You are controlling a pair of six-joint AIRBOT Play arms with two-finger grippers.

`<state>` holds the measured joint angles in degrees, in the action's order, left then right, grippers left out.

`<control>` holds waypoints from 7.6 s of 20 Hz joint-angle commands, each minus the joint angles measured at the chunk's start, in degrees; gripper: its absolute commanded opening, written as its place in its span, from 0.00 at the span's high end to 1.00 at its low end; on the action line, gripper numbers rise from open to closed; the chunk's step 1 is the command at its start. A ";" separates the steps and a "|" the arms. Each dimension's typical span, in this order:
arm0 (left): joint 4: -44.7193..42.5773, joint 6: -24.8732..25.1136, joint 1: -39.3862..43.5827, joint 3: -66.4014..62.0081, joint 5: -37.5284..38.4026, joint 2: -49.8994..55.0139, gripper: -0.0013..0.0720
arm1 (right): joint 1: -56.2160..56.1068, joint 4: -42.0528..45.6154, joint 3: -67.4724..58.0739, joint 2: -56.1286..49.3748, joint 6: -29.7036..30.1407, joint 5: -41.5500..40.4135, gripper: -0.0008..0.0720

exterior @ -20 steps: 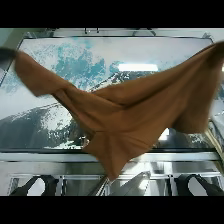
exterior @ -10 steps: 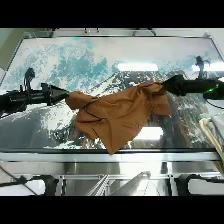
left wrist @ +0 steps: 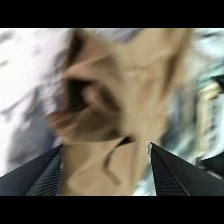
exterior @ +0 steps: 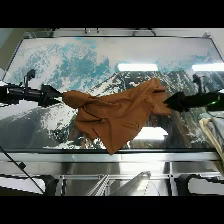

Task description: Fold the shirts.

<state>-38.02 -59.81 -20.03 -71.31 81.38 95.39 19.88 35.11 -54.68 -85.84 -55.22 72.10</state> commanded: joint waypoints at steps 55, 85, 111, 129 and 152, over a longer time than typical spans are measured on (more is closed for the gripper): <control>10.99 7.32 16.57 1.16 -26.01 -6.32 0.95 | -9.03 -24.52 14.62 26.84 16.04 -35.98 0.97; -15.98 -10.12 -1.25 13.46 2.40 5.09 0.40 | 17.07 -4.24 18.25 32.00 3.30 3.69 0.68; -20.39 -10.08 3.32 5.09 14.45 9.14 0.88 | 17.22 14.40 34.49 21.62 -11.72 -8.07 0.45; 30.14 4.98 -5.09 4.96 23.12 -19.10 0.96 | 9.46 -30.99 -6.49 35.74 -2.34 6.10 0.97; 13.25 5.75 -2.67 -12.92 7.10 -16.22 0.96 | -2.82 -14.49 -18.36 19.74 7.26 -7.85 0.97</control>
<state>-10.37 -55.09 -31.22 -87.92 94.21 70.17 24.51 14.48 -74.37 -54.65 -49.15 64.77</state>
